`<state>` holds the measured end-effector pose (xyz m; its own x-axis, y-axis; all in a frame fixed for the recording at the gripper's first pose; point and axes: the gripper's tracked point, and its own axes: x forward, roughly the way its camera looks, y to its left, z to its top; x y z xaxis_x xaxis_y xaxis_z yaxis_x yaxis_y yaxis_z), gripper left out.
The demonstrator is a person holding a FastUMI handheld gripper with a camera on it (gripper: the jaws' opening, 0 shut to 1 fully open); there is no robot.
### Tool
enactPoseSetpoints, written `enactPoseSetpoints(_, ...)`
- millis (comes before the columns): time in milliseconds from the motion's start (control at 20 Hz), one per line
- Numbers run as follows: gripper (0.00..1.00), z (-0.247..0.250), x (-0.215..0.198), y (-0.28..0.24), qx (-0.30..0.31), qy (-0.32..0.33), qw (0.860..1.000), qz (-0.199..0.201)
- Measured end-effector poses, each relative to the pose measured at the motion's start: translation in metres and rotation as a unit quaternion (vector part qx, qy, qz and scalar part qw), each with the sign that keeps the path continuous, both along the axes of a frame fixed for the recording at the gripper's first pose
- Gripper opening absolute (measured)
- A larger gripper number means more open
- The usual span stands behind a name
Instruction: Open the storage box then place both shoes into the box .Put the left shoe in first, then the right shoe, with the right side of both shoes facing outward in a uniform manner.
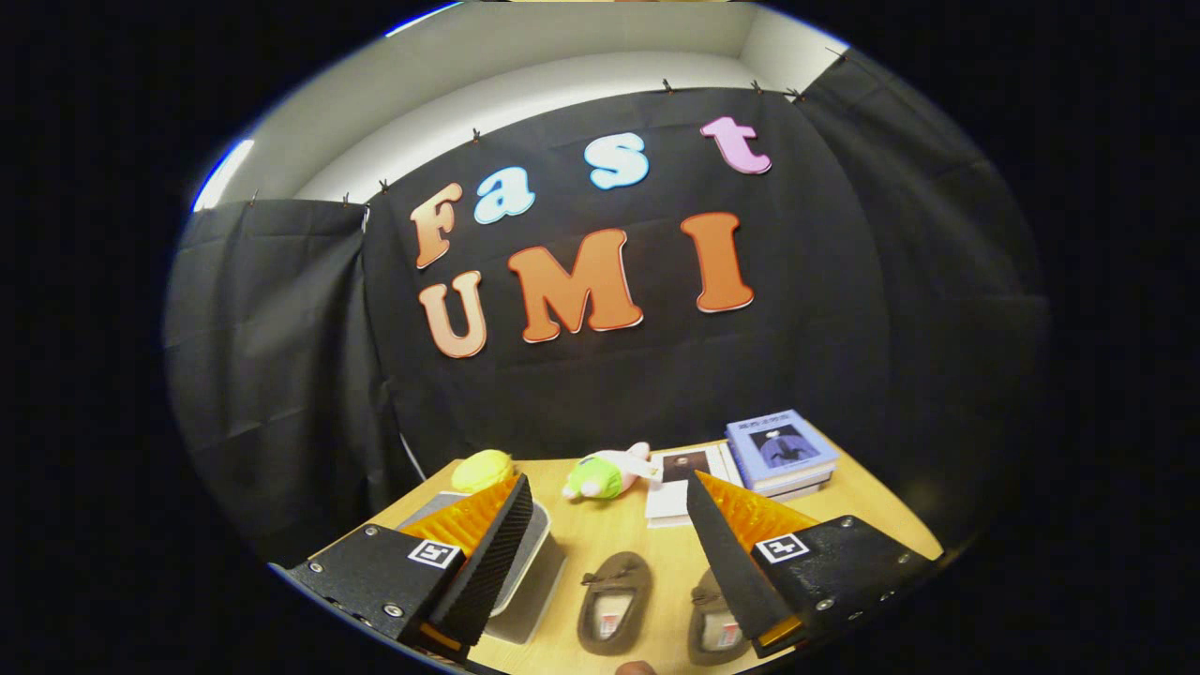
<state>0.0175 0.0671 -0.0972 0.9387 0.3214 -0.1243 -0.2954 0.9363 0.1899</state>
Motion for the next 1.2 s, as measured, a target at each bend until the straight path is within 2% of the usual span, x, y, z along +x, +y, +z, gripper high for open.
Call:
enactPoseSetpoints(250,0.98,-0.055,0.005,0.046,0.063,0.08,0.991,0.083)
enactPoseSetpoints(600,0.98,-0.125,0.026,0.087,0.143,0.171,0.966,0.133)
enactPoseSetpoints(850,0.98,-0.163,0.032,0.116,0.199,0.23,0.938,0.166)
enactPoseSetpoints(1100,0.98,-0.171,0.029,0.144,0.254,0.259,0.907,0.213)
enactPoseSetpoints(1200,0.98,-0.175,0.033,0.15,0.264,0.264,0.902,0.216)
